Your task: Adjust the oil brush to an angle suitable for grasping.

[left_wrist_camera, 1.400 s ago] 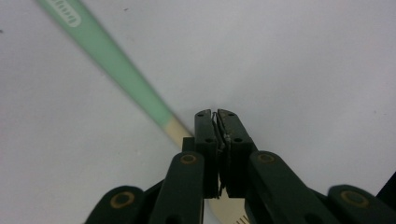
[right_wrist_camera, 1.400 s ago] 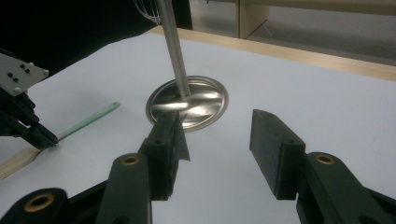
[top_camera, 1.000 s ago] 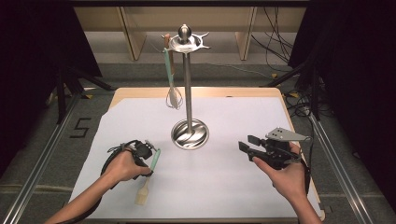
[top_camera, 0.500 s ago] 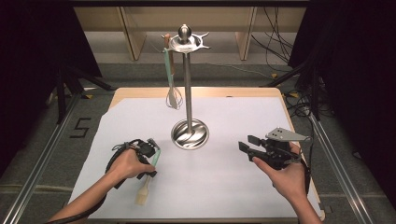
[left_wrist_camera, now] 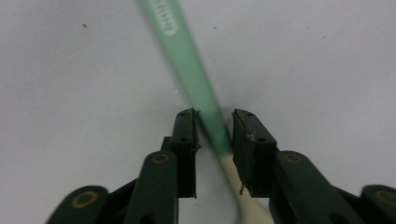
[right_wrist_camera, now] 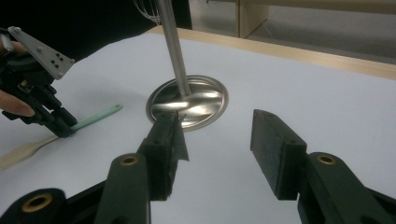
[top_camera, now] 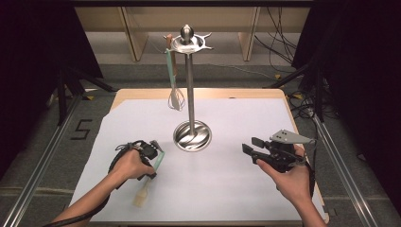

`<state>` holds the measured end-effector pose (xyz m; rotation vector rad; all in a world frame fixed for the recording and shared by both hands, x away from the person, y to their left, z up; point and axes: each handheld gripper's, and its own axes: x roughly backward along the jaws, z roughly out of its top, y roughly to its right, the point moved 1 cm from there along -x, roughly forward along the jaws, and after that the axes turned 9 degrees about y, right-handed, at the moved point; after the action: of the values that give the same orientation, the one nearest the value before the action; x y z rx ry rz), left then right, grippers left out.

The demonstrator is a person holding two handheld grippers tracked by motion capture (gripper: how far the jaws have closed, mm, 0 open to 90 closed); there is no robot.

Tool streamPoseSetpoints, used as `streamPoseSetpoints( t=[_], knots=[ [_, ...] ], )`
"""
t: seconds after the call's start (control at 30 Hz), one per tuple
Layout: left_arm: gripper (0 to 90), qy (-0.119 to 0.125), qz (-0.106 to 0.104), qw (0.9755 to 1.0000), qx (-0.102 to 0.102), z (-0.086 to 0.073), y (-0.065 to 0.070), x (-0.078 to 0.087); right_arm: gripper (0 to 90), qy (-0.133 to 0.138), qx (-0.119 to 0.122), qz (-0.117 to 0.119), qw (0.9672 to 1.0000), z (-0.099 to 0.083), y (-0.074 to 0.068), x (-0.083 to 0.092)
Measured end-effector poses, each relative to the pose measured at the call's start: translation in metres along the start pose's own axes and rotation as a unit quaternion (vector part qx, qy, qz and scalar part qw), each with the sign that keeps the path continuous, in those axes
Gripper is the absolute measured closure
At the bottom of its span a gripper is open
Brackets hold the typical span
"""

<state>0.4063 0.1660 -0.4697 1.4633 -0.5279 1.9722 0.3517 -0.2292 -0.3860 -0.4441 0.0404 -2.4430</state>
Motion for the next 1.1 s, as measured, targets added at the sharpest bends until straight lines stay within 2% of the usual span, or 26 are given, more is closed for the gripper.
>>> streamPoseSetpoints(
  t=[0.03, 0.13, 0.23, 0.27, 0.3, 0.33, 0.37, 0.4, 0.47, 0.5, 0.6, 0.67, 0.77, 0.8, 0.83, 0.93, 1.0, 1.1],
  knots=[
    [76.6, 0.006, -0.001, 1.0000, 0.000, -0.001, -0.001, 0.000, 52.8, -0.004, -0.023, 0.001, 0.9997, 0.000, -0.003, 0.001],
    [80.2, 0.004, -0.002, 1.0000, -0.004, -0.001, -0.001, 0.001, 52.8, -0.004, -0.023, 0.000, 0.9997, 0.000, -0.003, 0.001],
    [80.3, -0.002, 0.010, 0.9998, -0.017, 0.000, 0.002, 0.000, 52.8, -0.004, -0.020, 0.001, 0.9998, -0.001, -0.003, 0.000],
    [80.3, 0.000, 0.009, 0.9999, -0.008, 0.000, 0.005, 0.000, 52.8, -0.012, -0.025, -0.002, 0.9996, 0.000, -0.004, 0.001],
    [80.4, 0.003, 0.012, 0.9999, -0.007, 0.000, 0.006, -0.001, 52.8, -0.010, -0.021, -0.001, 0.9997, 0.000, -0.004, 0.001],
    [80.5, 0.002, 0.015, 0.9997, -0.019, 0.001, 0.005, -0.001, 52.8, -0.003, 0.002, -0.002, 1.0000, 0.000, -0.001, 0.000],
    [80.6, 0.000, 0.010, 0.9996, -0.026, 0.001, 0.004, 0.000, 52.8, -0.002, 0.002, -0.002, 1.0000, 0.000, -0.001, 0.000],
    [80.7, 0.000, 0.009, 0.9998, -0.017, 0.000, 0.006, 0.000, 52.8, -0.010, -0.023, -0.002, 0.9997, 0.000, -0.004, 0.001],
    [80.9, 0.011, 0.008, 0.9996, -0.024, -0.001, 0.006, 0.000, 52.8, -0.005, -0.019, 0.001, 0.9998, 0.000, -0.003, 0.000],
    [81.0, 0.006, 0.004, 0.9996, -0.026, -0.002, 0.004, 0.001, 52.8, -0.005, -0.012, 0.005, 0.9999, 0.000, -0.001, 0.000],
    [81.1, 0.014, 0.003, 0.9997, -0.022, -0.003, 0.004, 0.001, 52.8, -0.004, -0.005, -0.003, 1.0000, 0.000, -0.001, 0.000],
    [81.1, 0.030, 0.002, 0.9994, -0.017, -0.005, 0.004, 0.002, 52.8, 0.002, 0.005, -0.001, 1.0000, -0.001, 0.000, -0.002],
    [81.1, 0.050, -0.002, 0.9985, -0.023, -0.006, 0.004, 0.006, 52.8, -0.001, 0.001, 0.001, 1.0000, 0.000, -0.001, -0.002],
    [81.1, 0.060, -0.003, 0.9981, -0.016, -0.006, 0.005, 0.007, 52.8, -0.002, 0.001, 0.000, 1.0000, 0.000, -0.001, -0.002],
    [81.1, 0.068, -0.003, 0.9975, -0.019, -0.006, 0.006, 0.009, 52.8, -0.005, -0.019, 0.001, 0.9998, -0.001, -0.004, -0.002],
    [81.1, 0.096, -0.005, 0.9952, -0.021, -0.006, 0.008, 0.012, 52.9, -0.005, -0.015, 0.001, 0.9999, -0.001, -0.004, -0.003],
    [81.0, 0.124, -0.008, 0.9922, -0.013, -0.006, 0.010, 0.015, 52.8, -0.007, -0.003, 0.009, 0.9999, 0.000, -0.002, -0.003],
    [81.1, 0.173, -0.005, 0.9850, -0.006, -0.005, 0.014, 0.020, 52.9, -0.009, 0.000, 0.007, 0.9999, 0.000, -0.002, -0.003]
  ],
)
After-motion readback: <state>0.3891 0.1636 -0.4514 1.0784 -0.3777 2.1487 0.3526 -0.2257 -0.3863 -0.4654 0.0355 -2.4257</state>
